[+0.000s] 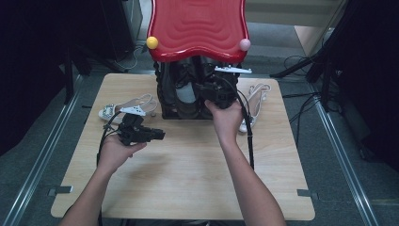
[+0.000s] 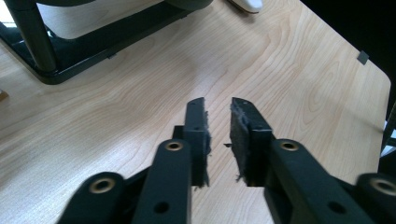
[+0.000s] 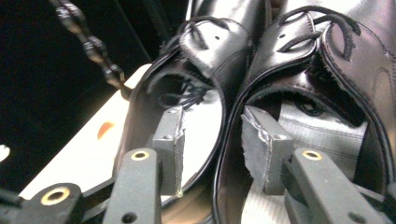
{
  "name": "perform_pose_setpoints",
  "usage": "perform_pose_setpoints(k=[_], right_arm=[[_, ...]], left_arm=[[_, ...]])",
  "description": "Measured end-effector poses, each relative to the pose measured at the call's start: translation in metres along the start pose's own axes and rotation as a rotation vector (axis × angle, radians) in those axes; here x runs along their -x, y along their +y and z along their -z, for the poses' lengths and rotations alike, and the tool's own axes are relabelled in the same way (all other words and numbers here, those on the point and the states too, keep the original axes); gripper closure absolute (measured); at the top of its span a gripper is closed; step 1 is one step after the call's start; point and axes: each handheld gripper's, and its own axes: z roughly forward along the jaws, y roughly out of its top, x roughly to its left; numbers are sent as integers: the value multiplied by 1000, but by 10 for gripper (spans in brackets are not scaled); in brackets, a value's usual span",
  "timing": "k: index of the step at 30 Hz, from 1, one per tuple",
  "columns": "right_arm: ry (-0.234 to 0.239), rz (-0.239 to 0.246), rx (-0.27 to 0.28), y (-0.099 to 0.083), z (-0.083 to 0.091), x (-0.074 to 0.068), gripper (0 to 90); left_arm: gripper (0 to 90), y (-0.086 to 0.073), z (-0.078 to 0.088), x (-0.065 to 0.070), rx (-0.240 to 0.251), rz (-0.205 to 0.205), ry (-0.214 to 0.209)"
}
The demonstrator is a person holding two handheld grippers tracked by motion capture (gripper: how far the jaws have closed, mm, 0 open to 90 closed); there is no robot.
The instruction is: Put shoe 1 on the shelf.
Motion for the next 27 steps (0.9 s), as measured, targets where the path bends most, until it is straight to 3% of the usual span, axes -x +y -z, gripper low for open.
perform_pose_setpoints(k=[3,7,9,13,16,21,25,27], right_arm=[[30,25,-10,-3,10,1,573],[79,37,-10,-9,23,3,575],[98,51,-22,-12,29,4,577],[136,73,-46,-18,38,3,577],[174,105,-47,-25,46,2,580],[217,146,-66,-38,54,2,595],[214,185,-92,-48,54,4,637],[227,176,-102,-52,52,8,658]], left_arm=[[831,5,2,5,16,-21,-5],[867,18,3,9,0,-54,-4],[877,26,7,10,20,-52,-30],[886,45,13,12,22,-79,-7],[887,62,21,14,35,-85,-5],[886,97,32,20,45,-143,34],[886,125,38,19,60,-154,36],[886,138,40,20,66,-163,31]])
